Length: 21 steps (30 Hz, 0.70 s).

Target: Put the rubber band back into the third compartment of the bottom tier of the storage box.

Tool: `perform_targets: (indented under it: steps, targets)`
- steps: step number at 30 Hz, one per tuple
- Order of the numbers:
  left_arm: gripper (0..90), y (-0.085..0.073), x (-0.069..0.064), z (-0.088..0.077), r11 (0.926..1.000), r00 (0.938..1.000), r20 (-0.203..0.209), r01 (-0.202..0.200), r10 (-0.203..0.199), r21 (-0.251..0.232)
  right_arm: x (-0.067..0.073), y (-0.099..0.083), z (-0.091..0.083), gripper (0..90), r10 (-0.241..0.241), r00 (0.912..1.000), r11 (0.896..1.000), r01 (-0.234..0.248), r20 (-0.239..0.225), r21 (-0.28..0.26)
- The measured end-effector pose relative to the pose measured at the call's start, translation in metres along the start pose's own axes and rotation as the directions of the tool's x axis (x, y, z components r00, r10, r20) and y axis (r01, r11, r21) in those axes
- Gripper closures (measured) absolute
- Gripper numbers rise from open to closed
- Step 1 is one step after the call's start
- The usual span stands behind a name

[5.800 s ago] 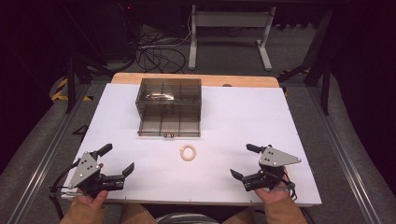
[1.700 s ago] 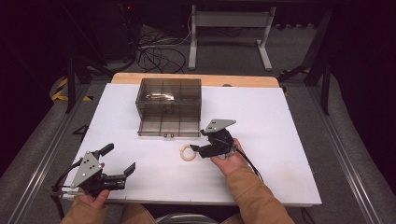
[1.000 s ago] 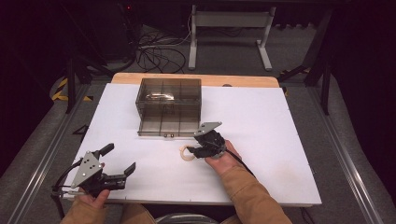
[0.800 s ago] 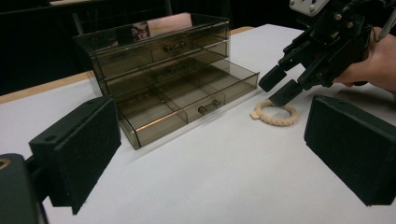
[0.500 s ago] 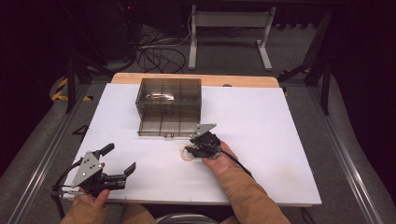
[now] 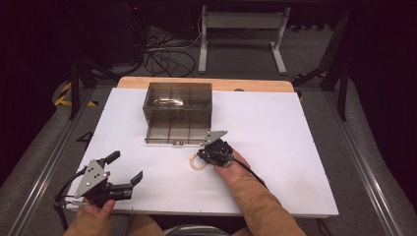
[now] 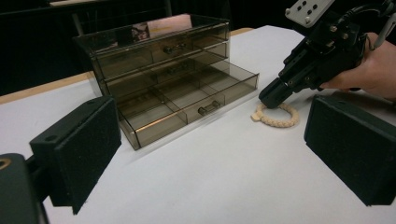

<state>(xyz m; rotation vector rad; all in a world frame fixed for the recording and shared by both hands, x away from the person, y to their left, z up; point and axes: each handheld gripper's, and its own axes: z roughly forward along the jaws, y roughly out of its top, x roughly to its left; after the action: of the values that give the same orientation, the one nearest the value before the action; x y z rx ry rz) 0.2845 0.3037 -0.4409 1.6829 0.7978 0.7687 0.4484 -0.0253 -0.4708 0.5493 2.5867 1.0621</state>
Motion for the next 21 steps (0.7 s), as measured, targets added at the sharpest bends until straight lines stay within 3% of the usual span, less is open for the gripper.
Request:
perform_targets:
  steps: [11,21]
  targets:
    - [4.5,0.0,0.0,0.0,1.0,1.0,-0.001,0.001,-0.001,-0.004,0.001,0.002,-0.007,84.2,0.005,1.0,1.0,-0.005,0.004,-0.03]
    - [4.5,0.0,0.0,0.0,1.0,1.0,-0.002,0.0,0.0,-0.004,0.001,0.01,-0.026,84.1,-0.001,0.9999,0.997,0.001,0.012,-0.072]
